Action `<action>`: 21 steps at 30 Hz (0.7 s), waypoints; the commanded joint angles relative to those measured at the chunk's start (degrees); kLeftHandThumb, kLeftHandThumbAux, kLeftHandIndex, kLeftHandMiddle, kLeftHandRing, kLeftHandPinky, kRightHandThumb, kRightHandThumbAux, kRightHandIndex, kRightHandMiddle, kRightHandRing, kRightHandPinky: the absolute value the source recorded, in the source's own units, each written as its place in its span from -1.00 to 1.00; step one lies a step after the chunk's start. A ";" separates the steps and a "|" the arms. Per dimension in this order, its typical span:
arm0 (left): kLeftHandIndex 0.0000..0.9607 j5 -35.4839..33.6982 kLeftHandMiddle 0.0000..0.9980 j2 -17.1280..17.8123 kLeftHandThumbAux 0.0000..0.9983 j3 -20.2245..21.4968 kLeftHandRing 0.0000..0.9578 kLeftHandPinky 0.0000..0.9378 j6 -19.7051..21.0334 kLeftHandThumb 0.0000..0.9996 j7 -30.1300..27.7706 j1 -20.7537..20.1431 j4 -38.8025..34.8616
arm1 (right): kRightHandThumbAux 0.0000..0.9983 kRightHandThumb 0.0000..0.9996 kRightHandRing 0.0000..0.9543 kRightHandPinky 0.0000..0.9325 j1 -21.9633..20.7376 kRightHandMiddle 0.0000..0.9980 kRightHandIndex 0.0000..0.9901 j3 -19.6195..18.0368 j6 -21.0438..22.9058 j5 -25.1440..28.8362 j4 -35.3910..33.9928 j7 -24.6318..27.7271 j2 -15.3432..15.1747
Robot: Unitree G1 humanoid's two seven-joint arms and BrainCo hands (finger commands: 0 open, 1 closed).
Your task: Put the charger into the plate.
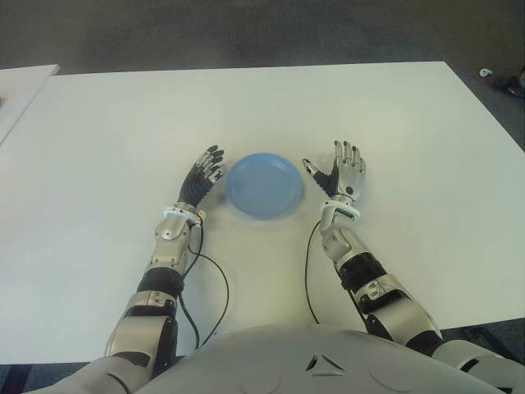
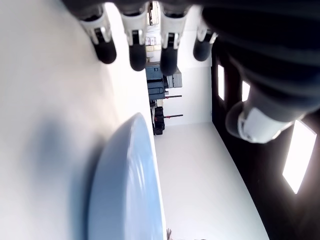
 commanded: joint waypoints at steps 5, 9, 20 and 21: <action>-0.85 0.41 -0.72 0.45 0.14 -0.37 -0.76 -0.78 2.06 -1.00 -0.90 1.17 1.44 | -0.66 -0.44 -1.00 -1.00 -0.93 -1.00 -1.00 -1.02 1.96 1.76 1.03 1.00 0.82; -0.85 0.58 -0.72 0.54 0.13 -0.40 -0.75 -0.77 1.93 -1.00 -0.75 1.22 1.49 | -0.66 -0.43 -1.00 -1.00 -1.14 -1.00 -1.00 -1.41 2.46 2.23 1.40 0.96 1.04; -0.85 0.51 -0.73 0.76 0.14 -0.39 -0.76 -0.77 1.71 -1.00 -1.06 1.18 1.76 | -0.68 -0.43 -1.00 -1.00 -2.19 -1.00 -1.00 -3.92 4.53 4.70 3.63 0.18 2.09; -0.85 0.41 -0.73 0.77 0.15 -0.35 -0.75 -0.76 1.73 -1.00 -1.16 1.14 1.80 | -0.68 -0.43 -1.00 -1.00 -2.30 -1.00 -1.00 -4.12 4.80 4.90 3.84 0.09 2.21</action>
